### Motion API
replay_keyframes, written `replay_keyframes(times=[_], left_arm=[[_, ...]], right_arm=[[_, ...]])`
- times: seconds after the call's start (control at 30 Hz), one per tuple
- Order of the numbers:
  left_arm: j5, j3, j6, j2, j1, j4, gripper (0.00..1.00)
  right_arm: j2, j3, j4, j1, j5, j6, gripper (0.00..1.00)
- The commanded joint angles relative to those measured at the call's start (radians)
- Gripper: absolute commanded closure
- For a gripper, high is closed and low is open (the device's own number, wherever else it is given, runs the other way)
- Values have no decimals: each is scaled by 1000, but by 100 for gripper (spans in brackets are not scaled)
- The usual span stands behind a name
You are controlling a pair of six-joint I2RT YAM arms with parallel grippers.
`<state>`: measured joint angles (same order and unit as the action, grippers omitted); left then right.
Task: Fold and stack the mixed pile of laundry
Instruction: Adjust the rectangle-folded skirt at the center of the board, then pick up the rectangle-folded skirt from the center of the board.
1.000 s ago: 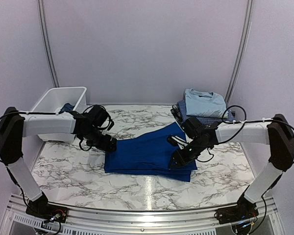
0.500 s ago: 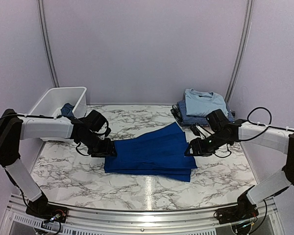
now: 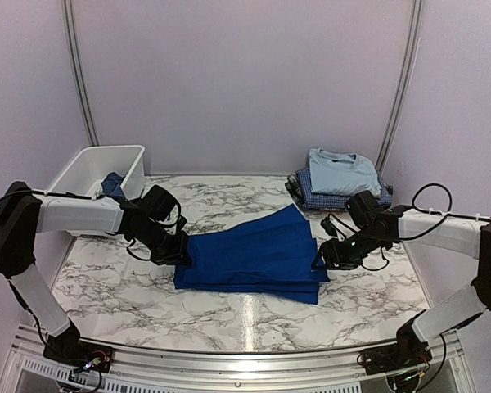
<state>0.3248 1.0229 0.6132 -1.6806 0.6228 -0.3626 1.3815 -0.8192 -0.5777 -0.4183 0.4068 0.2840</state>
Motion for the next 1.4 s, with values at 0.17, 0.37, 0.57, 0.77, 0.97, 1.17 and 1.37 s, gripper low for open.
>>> replay_keyframes(times=[0.17, 0.37, 0.57, 0.77, 0.97, 1.17, 1.37], left_arm=[[-23, 11, -22, 86, -84, -86, 100], [45, -14, -4, 67, -91, -40, 93], [58, -24, -1, 63, -88, -35, 49], [99, -9, 1, 2, -75, -23, 53], [117, 5, -1, 54, -88, -77, 100], [6, -80, -24, 73, -117, -128, 100], [-77, -64, -28, 51, -117, -123, 89]], right_arm=[[-10, -106, -48, 13, 3, -44, 38], [8, -80, -15, 14, 26, -43, 38], [26, -67, -2, 13, 33, -54, 38], [55, -87, 12, 13, 69, -65, 38], [53, -146, -27, 13, 68, -83, 39], [53, -179, -20, 13, 117, -86, 41], [98, -171, 57, -15, 187, -59, 49]])
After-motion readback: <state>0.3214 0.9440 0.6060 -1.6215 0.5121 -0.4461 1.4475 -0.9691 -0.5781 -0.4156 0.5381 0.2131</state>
